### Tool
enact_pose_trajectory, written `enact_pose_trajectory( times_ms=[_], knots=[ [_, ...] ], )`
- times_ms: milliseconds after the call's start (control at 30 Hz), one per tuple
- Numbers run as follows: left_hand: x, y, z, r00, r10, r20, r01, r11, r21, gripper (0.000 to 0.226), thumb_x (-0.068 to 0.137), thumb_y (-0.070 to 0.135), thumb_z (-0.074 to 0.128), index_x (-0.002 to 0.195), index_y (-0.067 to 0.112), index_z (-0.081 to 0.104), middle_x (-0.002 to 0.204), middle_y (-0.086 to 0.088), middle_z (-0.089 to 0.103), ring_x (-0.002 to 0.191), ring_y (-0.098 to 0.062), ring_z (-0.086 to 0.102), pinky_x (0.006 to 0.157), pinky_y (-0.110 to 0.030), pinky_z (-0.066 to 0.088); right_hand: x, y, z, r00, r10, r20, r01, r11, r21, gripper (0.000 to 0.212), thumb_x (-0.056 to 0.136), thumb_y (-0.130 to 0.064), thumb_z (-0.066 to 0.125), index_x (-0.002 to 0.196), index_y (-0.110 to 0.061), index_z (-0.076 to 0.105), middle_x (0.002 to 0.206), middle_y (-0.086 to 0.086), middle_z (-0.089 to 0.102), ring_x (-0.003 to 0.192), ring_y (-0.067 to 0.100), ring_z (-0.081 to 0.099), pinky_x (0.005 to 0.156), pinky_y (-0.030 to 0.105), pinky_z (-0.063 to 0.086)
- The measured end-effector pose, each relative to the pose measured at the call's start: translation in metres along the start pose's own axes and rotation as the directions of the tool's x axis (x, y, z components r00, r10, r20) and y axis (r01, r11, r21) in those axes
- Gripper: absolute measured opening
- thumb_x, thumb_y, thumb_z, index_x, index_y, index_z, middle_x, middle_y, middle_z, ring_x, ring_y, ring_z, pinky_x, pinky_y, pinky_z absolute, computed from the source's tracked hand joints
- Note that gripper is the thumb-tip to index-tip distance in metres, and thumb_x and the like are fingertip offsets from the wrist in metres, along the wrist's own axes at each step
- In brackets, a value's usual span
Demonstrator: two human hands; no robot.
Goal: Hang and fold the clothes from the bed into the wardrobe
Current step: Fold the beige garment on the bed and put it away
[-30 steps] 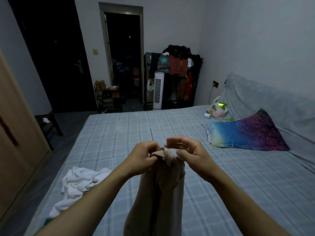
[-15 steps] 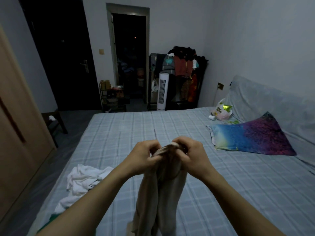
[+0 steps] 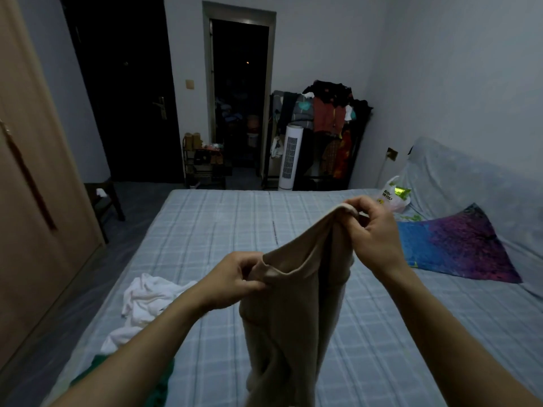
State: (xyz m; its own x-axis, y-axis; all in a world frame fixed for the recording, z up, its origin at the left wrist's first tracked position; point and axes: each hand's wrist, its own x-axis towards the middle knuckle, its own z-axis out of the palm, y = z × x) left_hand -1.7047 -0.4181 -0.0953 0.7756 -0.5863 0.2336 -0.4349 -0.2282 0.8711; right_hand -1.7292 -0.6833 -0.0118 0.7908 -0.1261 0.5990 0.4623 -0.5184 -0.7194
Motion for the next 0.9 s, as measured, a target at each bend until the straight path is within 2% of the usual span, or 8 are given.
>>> enact_pose_trajectory(
  times_ms=[167, 267, 367, 433, 500, 567, 733, 900],
  knots=[
    [0.004, 0.010, -0.009, 0.994, -0.010, -0.109, 0.008, 1.000, -0.027, 0.010, 0.085, 0.013, 0.075, 0.087, 0.006, 0.069, 0.078, -0.014, 0.065, 0.075, -0.023, 0.062, 0.073, -0.042, 0.052, 0.000, 0.014, -0.008, 1.000, -0.014, 0.005, 0.014, 0.998, -0.054, 0.005, 0.094, -0.012, 0.061, 0.094, -0.014, 0.066, 0.084, -0.007, 0.065, 0.079, 0.005, 0.064, 0.068, 0.030, 0.057],
    [0.013, 0.028, -0.033, 0.971, 0.002, -0.240, 0.020, 0.996, 0.091, 0.010, 0.088, 0.012, 0.072, 0.079, 0.013, 0.069, 0.074, -0.011, 0.065, 0.071, -0.022, 0.063, 0.069, -0.042, 0.053, 0.008, 0.020, -0.015, 1.000, -0.029, 0.010, 0.030, 0.997, -0.077, 0.006, 0.094, -0.013, 0.061, 0.092, -0.016, 0.065, 0.081, -0.008, 0.064, 0.077, 0.002, 0.062, 0.065, 0.032, 0.055],
    [0.029, 0.061, -0.066, 0.927, 0.097, -0.361, 0.009, 0.960, 0.281, 0.008, 0.091, 0.014, 0.068, 0.085, 0.014, 0.074, 0.079, -0.009, 0.071, 0.078, -0.032, 0.067, 0.072, -0.053, 0.056, 0.033, 0.013, -0.019, 0.997, -0.076, 0.001, 0.076, 0.994, -0.078, 0.004, 0.094, -0.012, 0.063, 0.092, -0.013, 0.066, 0.082, -0.002, 0.065, 0.078, 0.010, 0.064, 0.067, 0.043, 0.056],
    [0.039, 0.088, -0.088, 0.894, 0.193, -0.404, -0.048, 0.938, 0.343, 0.008, 0.090, 0.012, 0.069, 0.087, 0.016, 0.075, 0.080, -0.008, 0.072, 0.080, -0.032, 0.068, 0.072, -0.051, 0.057, 0.055, -0.001, -0.022, 0.992, -0.121, -0.016, 0.120, 0.991, -0.055, 0.004, 0.093, -0.013, 0.064, 0.094, -0.010, 0.067, 0.083, 0.004, 0.067, 0.079, 0.023, 0.065, 0.068, 0.050, 0.055],
    [0.046, 0.115, -0.107, 0.857, 0.282, -0.431, -0.108, 0.916, 0.386, 0.006, 0.090, 0.013, 0.069, 0.089, 0.015, 0.075, 0.082, -0.009, 0.073, 0.081, -0.031, 0.070, 0.072, -0.046, 0.058, 0.075, -0.017, -0.027, 0.983, -0.182, -0.024, 0.181, 0.983, -0.025, 0.004, 0.092, -0.015, 0.067, 0.095, -0.012, 0.068, 0.084, 0.003, 0.068, 0.079, 0.023, 0.066, 0.067, 0.047, 0.056],
    [0.046, 0.138, -0.125, 0.844, 0.339, -0.415, -0.180, 0.909, 0.377, 0.007, 0.090, 0.014, 0.069, 0.092, 0.012, 0.075, 0.083, -0.010, 0.073, 0.083, -0.030, 0.071, 0.072, -0.041, 0.059, 0.090, -0.031, -0.034, 0.970, -0.243, -0.001, 0.243, 0.970, 0.015, 0.004, 0.092, -0.016, 0.068, 0.095, -0.013, 0.069, 0.084, 0.003, 0.068, 0.079, 0.021, 0.066, 0.066, 0.039, 0.057],
    [0.021, 0.151, -0.152, 0.968, 0.204, -0.149, -0.172, 0.964, 0.204, 0.014, 0.085, 0.019, 0.068, 0.093, 0.010, 0.075, 0.087, -0.010, 0.074, 0.081, -0.018, 0.071, 0.069, -0.025, 0.058, 0.085, -0.035, -0.047, 0.910, -0.279, 0.307, 0.237, 0.957, 0.166, 0.011, 0.089, -0.021, 0.063, 0.095, -0.013, 0.068, 0.087, 0.000, 0.069, 0.082, 0.017, 0.069, 0.068, 0.024, 0.057],
    [-0.001, 0.125, -0.144, 0.991, 0.116, -0.059, -0.104, 0.979, 0.175, 0.012, 0.088, 0.020, 0.068, 0.095, 0.013, 0.075, 0.091, -0.011, 0.074, 0.085, -0.019, 0.072, 0.071, -0.024, 0.056, 0.056, -0.021, -0.039, 0.878, -0.222, 0.425, 0.162, 0.972, 0.172, 0.012, 0.088, -0.025, 0.064, 0.095, -0.018, 0.070, 0.089, 0.004, 0.071, 0.082, 0.019, 0.071, 0.067, 0.027, 0.059]
  ],
)
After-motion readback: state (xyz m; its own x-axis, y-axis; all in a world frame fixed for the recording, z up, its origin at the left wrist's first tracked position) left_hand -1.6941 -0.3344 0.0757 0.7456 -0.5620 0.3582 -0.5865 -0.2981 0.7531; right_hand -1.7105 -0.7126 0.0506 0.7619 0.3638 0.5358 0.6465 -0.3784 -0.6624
